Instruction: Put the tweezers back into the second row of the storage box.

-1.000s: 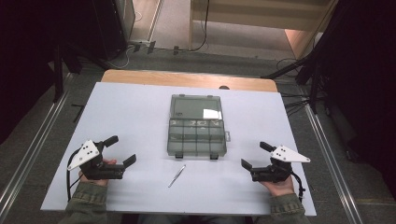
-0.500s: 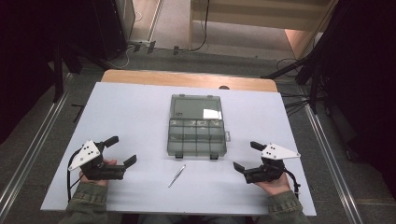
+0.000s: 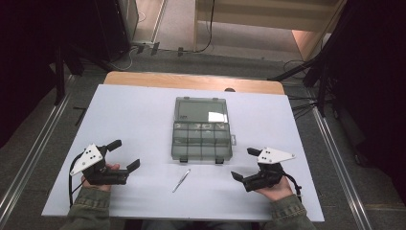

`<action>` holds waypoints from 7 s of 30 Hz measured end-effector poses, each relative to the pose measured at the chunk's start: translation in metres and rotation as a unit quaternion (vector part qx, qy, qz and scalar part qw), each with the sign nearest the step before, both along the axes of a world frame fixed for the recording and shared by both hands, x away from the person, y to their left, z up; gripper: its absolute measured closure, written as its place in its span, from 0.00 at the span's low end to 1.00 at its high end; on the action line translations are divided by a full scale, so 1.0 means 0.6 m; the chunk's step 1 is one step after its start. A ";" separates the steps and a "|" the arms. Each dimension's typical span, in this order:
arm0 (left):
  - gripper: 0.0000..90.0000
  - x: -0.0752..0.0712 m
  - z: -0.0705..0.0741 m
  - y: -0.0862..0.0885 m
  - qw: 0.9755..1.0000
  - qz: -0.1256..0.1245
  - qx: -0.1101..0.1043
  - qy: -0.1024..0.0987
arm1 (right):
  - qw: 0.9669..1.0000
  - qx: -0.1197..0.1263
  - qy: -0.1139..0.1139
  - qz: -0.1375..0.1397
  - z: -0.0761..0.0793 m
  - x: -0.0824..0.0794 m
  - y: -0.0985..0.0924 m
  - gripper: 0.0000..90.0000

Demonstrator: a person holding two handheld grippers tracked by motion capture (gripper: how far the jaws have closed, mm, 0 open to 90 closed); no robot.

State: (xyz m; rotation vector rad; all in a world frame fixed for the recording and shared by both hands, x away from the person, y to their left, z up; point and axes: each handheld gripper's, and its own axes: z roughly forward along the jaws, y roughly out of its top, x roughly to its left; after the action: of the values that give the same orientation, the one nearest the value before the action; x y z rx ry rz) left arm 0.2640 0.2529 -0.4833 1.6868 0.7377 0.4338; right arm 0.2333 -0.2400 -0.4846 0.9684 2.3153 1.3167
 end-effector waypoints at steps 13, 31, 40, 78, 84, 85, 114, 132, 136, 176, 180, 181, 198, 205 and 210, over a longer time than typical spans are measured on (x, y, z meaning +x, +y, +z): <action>0.00 0.000 0.000 -0.001 1.000 0.000 0.001 0.000 | 0.997 -0.035 0.043 0.061 -0.004 0.002 0.037 0.00; 0.00 0.001 -0.001 -0.002 1.000 -0.004 0.000 0.002 | 0.988 -0.065 0.072 0.122 0.002 0.015 0.088 0.00; 0.00 0.001 -0.001 -0.003 1.000 -0.003 0.001 0.003 | 0.982 -0.079 0.072 0.155 0.011 0.024 0.119 0.00; 0.00 0.002 0.000 -0.001 1.000 0.002 -0.004 0.002 | 0.929 -0.226 0.085 0.280 0.000 0.069 0.294 0.11; 0.00 0.002 -0.001 -0.002 1.000 0.002 -0.005 0.003 | 0.916 -0.253 0.082 0.301 0.001 0.073 0.312 0.22; 0.00 0.002 -0.001 -0.002 1.000 0.002 -0.005 0.003 | 0.914 -0.257 0.078 0.304 0.002 0.073 0.315 0.23; 0.00 0.002 -0.001 -0.003 1.000 -0.001 -0.008 0.004 | 0.908 -0.288 0.131 0.273 0.005 0.074 0.325 0.95; 0.00 0.003 -0.002 -0.003 1.000 -0.002 -0.005 0.007 | 0.944 -0.184 0.104 0.255 0.043 0.088 0.267 0.95; 0.00 0.004 -0.002 -0.003 1.000 -0.002 -0.005 0.008 | 0.948 -0.162 0.099 0.254 0.052 0.091 0.259 0.95; 0.00 0.004 -0.002 -0.003 1.000 -0.004 -0.005 0.007 | 0.983 -0.022 0.043 0.179 0.081 0.149 0.156 0.95; 0.00 0.005 -0.003 -0.003 1.000 -0.005 -0.006 0.008 | 0.982 -0.039 0.038 0.179 0.074 0.155 0.150 0.95; 0.00 0.005 -0.003 -0.003 1.000 -0.005 -0.006 0.008 | 0.983 -0.047 0.034 0.175 0.073 0.155 0.149 0.95; 0.00 0.005 -0.003 -0.004 1.000 -0.005 -0.009 0.013 | 0.985 -0.099 0.033 0.139 0.055 0.162 0.145 0.69; 0.00 0.005 -0.003 -0.004 1.000 -0.006 -0.008 0.012 | 0.990 -0.098 0.061 0.080 0.060 0.161 0.130 0.42; 0.00 0.005 -0.003 -0.004 1.000 -0.005 -0.008 0.012 | 0.994 -0.069 0.081 0.037 0.061 0.154 0.106 0.15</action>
State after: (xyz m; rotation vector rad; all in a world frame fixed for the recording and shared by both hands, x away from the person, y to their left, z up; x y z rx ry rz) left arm 0.2669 0.2504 -0.4851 1.6830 0.7483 0.3996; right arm 0.3258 -0.1761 -0.4479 0.9861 2.5491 1.1251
